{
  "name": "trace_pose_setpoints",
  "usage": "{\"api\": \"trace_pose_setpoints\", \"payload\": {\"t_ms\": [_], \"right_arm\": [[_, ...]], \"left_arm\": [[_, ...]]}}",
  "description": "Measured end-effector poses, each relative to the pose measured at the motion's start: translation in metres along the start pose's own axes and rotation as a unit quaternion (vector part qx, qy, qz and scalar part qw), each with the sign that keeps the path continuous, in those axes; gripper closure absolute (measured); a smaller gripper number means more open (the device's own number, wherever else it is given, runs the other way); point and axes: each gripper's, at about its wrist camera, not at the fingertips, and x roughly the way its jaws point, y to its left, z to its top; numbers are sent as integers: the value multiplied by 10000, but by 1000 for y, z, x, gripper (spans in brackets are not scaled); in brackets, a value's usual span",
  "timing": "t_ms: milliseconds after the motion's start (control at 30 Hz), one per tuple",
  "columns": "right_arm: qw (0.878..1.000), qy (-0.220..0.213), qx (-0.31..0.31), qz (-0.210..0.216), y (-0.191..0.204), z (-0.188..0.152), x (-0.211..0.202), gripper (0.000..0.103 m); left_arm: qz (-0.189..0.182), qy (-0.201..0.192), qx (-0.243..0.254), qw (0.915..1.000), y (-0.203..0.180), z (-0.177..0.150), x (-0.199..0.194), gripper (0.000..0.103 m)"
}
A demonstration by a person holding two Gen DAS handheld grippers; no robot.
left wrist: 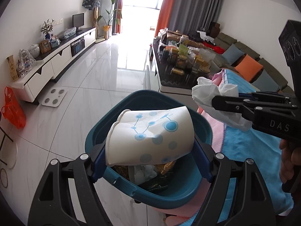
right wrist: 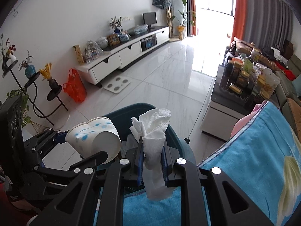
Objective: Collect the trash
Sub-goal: 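Carry the cup and tissue to the teal bin and open both tools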
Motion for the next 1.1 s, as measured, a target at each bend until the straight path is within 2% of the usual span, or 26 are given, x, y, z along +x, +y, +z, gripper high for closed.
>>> {"api": "trace_pose_setpoints", "payload": {"t_ms": [433,600,667,733,800,867,1100], "right_arm": [[9979,642,64,84,-3,7,49,87],[9970,765,14,66,1,8,59,83],[9969,781,18,62,1,9,62,79],[9968,789,50,84,-1,10,63,75],[9970,753,138,126,-3,10,63,65],[9969,689,275,250,-6,10,61,48],[9976,475,379,318,-11,10,46,45]], "left_arm": [[118,400,184,9990,-6,0,61,26],[161,512,253,9982,-6,0,76,26],[249,494,314,9980,-7,2,81,21],[293,429,311,9982,-3,1,82,11],[408,362,288,9981,-3,4,81,10],[435,325,235,9983,-2,5,78,8],[561,136,20,9983,13,-1,51,6]]}}
